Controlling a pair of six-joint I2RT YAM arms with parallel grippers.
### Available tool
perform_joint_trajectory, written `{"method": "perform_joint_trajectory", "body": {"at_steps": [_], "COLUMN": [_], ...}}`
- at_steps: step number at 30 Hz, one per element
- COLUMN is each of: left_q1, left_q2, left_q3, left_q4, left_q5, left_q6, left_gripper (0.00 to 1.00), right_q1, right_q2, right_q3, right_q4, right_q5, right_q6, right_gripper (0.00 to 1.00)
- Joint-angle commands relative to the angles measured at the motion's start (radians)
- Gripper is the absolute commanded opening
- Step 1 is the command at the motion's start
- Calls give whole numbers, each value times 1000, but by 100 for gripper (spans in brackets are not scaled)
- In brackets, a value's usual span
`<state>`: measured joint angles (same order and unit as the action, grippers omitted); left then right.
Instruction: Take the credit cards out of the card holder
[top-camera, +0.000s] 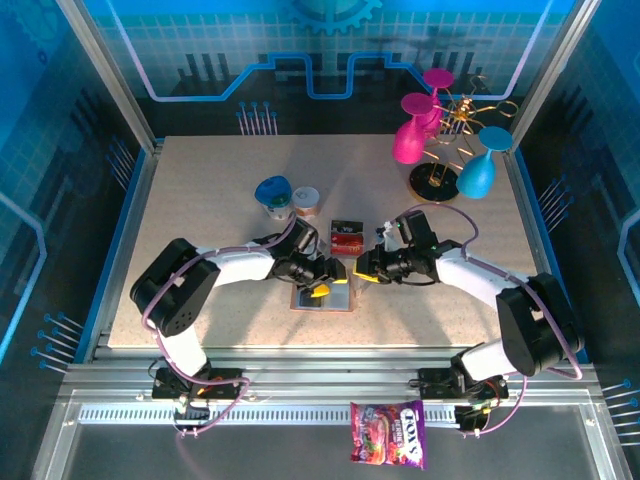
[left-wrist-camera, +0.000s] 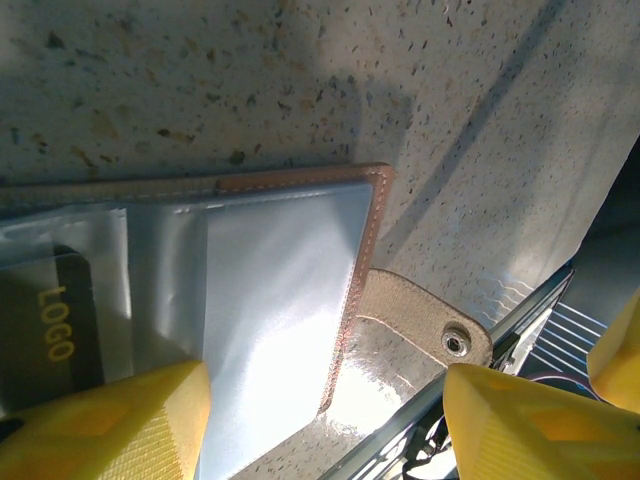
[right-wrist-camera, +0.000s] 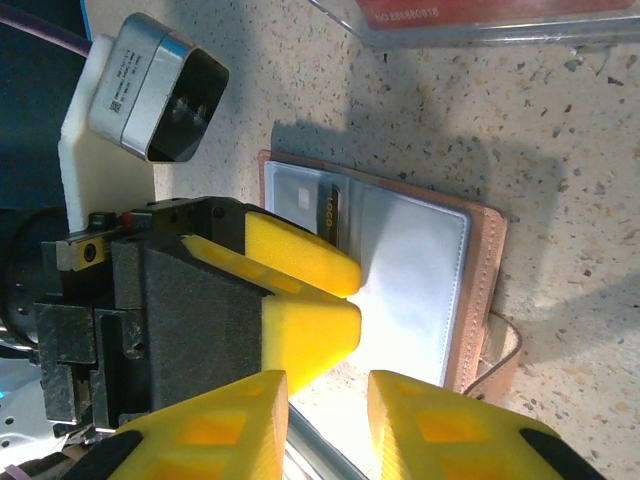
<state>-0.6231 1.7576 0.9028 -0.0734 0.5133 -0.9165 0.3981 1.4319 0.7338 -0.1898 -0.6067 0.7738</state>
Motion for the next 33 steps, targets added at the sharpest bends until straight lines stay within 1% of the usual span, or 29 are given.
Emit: {"method": "perform_joint_trajectory", "body": {"at_steps": [1, 7, 18, 21, 25, 29, 33], "left_q1": [-6, 15, 115, 139, 150, 150, 151], "left_q2": [-50, -108, -230, -245, -252, -253, -252], "left_q3": [27, 11, -119, -159, -192, -213, -233], "left_q4": [-52, -91, -132, -125, -98, -72, -68], "left_q5": [-29, -62, -115, -106, -82, -66, -75], "left_q6": [16, 39, 83, 88, 87, 82, 83], "left_gripper": [64, 64, 64, 64, 63, 58, 55], "right_q1": [-7, 25, 121, 151, 185, 214, 237], "right_q2": [-5, 28, 125, 156, 193, 228, 255], "right_q3": [-4, 16, 87, 110, 135, 140, 170], "right_q4": [6, 16, 39, 45, 54, 58, 71], "right_q5": [-15, -13, 10, 18, 26, 36, 47], "right_q6": [5, 18, 54, 64, 77, 85, 93], "right_gripper": [28, 28, 27, 27, 26, 26, 25]}}
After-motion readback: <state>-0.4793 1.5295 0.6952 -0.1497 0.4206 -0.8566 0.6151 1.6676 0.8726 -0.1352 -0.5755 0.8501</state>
